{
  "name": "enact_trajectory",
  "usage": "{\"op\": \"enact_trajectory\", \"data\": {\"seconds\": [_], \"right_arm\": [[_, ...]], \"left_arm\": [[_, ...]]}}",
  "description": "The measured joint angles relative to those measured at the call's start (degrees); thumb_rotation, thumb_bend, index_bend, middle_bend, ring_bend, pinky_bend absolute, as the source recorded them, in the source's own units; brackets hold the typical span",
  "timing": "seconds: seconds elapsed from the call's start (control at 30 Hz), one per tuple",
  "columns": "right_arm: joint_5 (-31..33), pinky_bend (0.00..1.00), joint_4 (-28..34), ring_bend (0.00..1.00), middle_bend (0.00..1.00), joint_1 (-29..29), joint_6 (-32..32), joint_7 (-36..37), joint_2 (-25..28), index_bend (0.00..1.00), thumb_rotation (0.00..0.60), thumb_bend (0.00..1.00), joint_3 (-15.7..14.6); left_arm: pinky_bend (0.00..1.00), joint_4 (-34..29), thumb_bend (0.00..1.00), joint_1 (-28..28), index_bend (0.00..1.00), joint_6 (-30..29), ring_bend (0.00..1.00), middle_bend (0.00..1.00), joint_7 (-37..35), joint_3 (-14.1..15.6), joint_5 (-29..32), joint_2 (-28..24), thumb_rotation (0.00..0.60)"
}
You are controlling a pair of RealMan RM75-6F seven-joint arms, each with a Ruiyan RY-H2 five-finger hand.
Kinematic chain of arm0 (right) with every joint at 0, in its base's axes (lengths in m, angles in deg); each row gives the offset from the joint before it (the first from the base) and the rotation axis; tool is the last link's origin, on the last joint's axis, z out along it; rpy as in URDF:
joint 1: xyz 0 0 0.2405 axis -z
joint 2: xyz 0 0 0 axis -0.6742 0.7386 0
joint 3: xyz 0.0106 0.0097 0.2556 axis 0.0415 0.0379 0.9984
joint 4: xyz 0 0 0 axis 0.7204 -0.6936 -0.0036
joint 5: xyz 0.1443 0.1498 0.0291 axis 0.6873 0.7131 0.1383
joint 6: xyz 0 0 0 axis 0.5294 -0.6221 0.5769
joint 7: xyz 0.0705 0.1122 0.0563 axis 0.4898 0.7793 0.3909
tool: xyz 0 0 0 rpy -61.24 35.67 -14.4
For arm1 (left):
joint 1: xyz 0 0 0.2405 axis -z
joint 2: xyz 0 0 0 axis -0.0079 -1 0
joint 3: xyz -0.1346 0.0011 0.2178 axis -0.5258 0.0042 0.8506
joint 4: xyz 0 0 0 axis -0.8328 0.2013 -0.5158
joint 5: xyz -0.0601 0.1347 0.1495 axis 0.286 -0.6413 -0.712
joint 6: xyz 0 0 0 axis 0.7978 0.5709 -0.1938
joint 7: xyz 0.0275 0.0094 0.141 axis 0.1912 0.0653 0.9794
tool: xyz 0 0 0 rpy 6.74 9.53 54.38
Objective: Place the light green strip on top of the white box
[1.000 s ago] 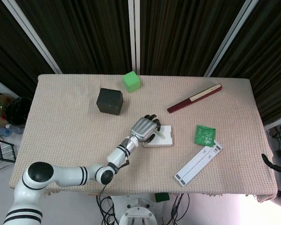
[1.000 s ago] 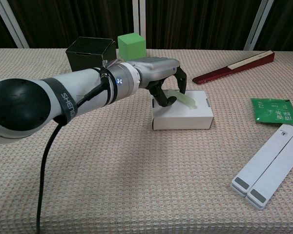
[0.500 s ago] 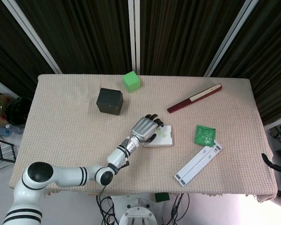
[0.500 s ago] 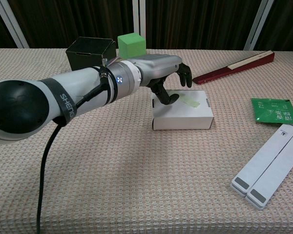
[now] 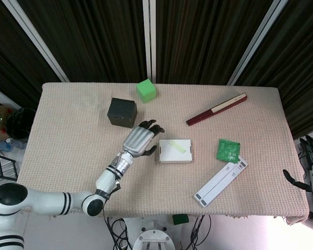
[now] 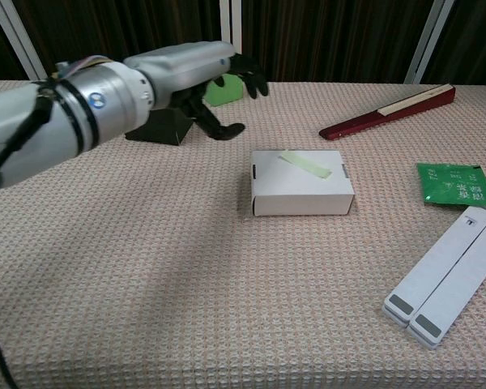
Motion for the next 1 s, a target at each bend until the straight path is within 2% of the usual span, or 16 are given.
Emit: {"op": "enact_trajectory", "data": {"seconds": [0.1,0.2,0.33,0.37,0.47,0.57,0.73,1.0], "right_arm": [[-2.6,0.00,0.4,0.00,0.00,-1.7,0.8,0.7,0.3,0.00,0.509,0.40,-0.5],[-4.7,0.00,1.8,0.00,0.00,-3.5,2.5,-1.1,0.6,0.00,0.508,0.63,-0.9],[-7.7,0.00,5.1,0.00,0.00,-7.0,6.3,-5.3,1.1,0.00,0.508,0.90,-1.5],[-8.3,0.00,6.0,0.00,0.00,-7.9,7.5,-6.3,1.2,0.00,0.526,0.97,-1.6],[-9.7,0.00,9.4,0.00,0.00,-11.0,12.2,-9.7,1.3,0.00,0.599,1.00,-1.8],[-10.5,0.00,12.4,0.00,0.00,-14.4,17.4,-13.9,1.1,0.03,0.600,1.00,-1.9],[-9.7,0.00,16.0,0.00,0.00,-19.7,26.8,-20.1,-0.3,0.04,0.600,1.00,-1.5],[-1.3,0.00,18.5,0.00,0.00,-25.9,37.3,-29.0,-4.9,0.08,0.600,1.00,-0.2]], "left_arm": [[0.18,-2.0,0.23,-6.6,0.25,-6.5,0.08,0.19,-1.4,4.6,-3.6,-3.3,0.600],[0.15,-2.0,0.21,-12.3,0.17,-10.9,0.04,0.13,-5.6,10.0,-8.7,-6.3,0.600],[0.14,0.0,0.13,-17.4,0.13,-13.1,0.03,0.12,-13.1,14.5,-13.8,-10.0,0.580],[0.14,0.8,0.11,-19.5,0.13,-14.5,0.03,0.11,-15.0,15.6,-15.3,-11.2,0.575],[0.14,2.3,0.10,-24.3,0.13,-18.3,0.03,0.11,-18.4,17.4,-18.6,-13.9,0.568],[0.14,3.8,0.10,-28.0,0.13,-21.6,0.03,0.11,-22.0,18.2,-21.7,-16.7,0.571],[0.14,5.5,0.10,-30.0,0.12,-21.7,0.03,0.10,-26.0,17.8,-22.7,-17.8,0.573],[0.14,7.5,0.10,-32.3,0.12,-19.8,0.03,0.10,-28.8,15.8,-23.8,-18.6,0.572]]}}
